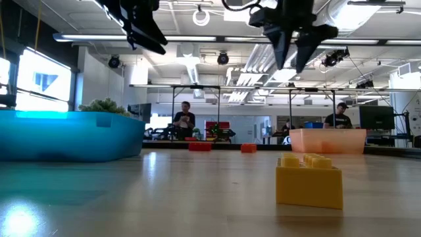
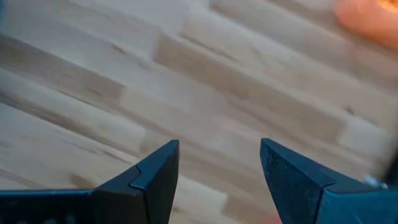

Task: Sort & place blocks by color
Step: Put the red game piece into the black bin

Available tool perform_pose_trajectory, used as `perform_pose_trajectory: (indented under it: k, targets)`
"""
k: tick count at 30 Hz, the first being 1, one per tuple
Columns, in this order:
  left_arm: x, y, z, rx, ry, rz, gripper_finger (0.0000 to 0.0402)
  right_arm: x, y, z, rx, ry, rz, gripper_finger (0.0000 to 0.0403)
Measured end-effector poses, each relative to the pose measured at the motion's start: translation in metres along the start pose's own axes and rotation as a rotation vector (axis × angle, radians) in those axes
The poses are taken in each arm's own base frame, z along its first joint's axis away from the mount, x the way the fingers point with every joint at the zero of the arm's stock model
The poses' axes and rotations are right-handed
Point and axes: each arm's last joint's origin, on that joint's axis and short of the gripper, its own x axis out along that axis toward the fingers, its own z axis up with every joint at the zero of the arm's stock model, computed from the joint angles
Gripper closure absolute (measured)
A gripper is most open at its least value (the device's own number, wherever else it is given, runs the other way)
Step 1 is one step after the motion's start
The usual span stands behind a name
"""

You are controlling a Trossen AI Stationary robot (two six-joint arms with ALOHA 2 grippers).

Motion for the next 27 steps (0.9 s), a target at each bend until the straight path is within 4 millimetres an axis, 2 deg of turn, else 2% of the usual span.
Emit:
perform_pose_trajectory:
  k: [7,13,17,22,27]
  targets:
    - [0.001,-0.001,-0.004,-0.001,0.031,-0.009,0.0163,0.013,-0.006,-0.032,-0.007,0.117,-0.141,0.0192]
    - [0.001,-0.001,-0.004,0.000,0.032,-0.009,0.0163,0.025,-0.006,-0.057,0.053,0.144,-0.202,0.0192]
    - [0.001,-0.001,-0.004,0.017,0.032,-0.009,0.0163,0.035,-0.009,-0.073,0.034,0.157,-0.251,0.0192]
    - [0.001,-0.001,-0.004,0.026,0.032,-0.010,0.0163,0.048,-0.016,-0.090,-0.091,0.232,-0.302,0.0192]
    - [0.001,-0.001,-0.004,0.026,0.033,-0.010,0.0163,0.063,-0.025,-0.103,-0.313,0.385,-0.318,0.0192]
